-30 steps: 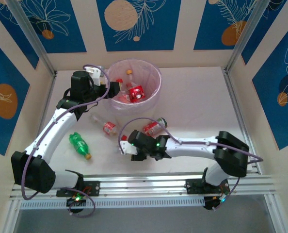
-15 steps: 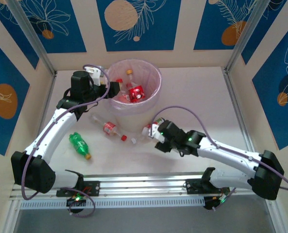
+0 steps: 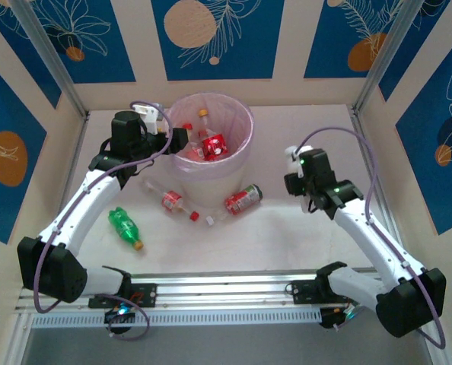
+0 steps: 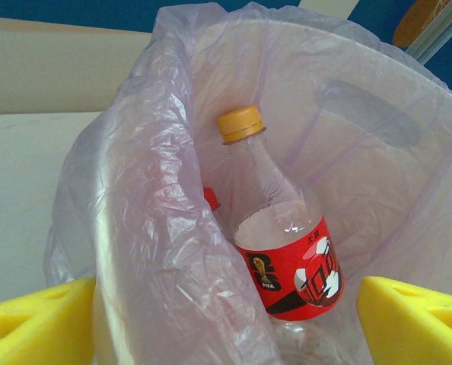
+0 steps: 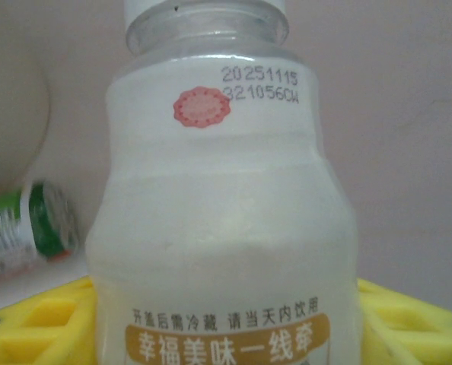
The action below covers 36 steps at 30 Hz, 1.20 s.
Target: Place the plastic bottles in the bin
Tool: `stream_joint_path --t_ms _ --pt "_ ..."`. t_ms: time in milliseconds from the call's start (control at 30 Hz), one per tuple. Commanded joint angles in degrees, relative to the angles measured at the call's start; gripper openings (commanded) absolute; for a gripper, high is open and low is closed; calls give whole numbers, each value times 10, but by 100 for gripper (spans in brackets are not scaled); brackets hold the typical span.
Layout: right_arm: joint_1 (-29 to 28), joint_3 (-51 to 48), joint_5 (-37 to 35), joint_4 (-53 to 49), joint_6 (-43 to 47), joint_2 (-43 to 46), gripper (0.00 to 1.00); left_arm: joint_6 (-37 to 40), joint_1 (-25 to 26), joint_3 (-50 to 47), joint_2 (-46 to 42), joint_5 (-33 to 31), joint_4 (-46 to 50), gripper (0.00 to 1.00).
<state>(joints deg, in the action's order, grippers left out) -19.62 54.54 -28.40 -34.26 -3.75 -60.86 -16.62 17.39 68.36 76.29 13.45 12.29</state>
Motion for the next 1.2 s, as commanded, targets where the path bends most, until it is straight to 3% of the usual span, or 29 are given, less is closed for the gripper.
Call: stream_joint_path --t_ms 0,233,567,733,933,1167 --pt "28 69 30 29 -32 -19 44 24 19 -32 27 12 80 85" --pt "16 203 78 79 -31 -64 42 25 20 -32 28 11 82 85" --pt "-142 360 66 195 43 -154 42 26 23 -32 32 9 83 85" --pt "-179 433 90 198 44 -231 42 28 24 -32 30 6 84 85" --pt "-199 464 128 179 13 -305 42 28 25 -32 32 6 84 85" --pt "-203 436 161 178 -7 -348 42 29 25 -32 31 4 84 85"
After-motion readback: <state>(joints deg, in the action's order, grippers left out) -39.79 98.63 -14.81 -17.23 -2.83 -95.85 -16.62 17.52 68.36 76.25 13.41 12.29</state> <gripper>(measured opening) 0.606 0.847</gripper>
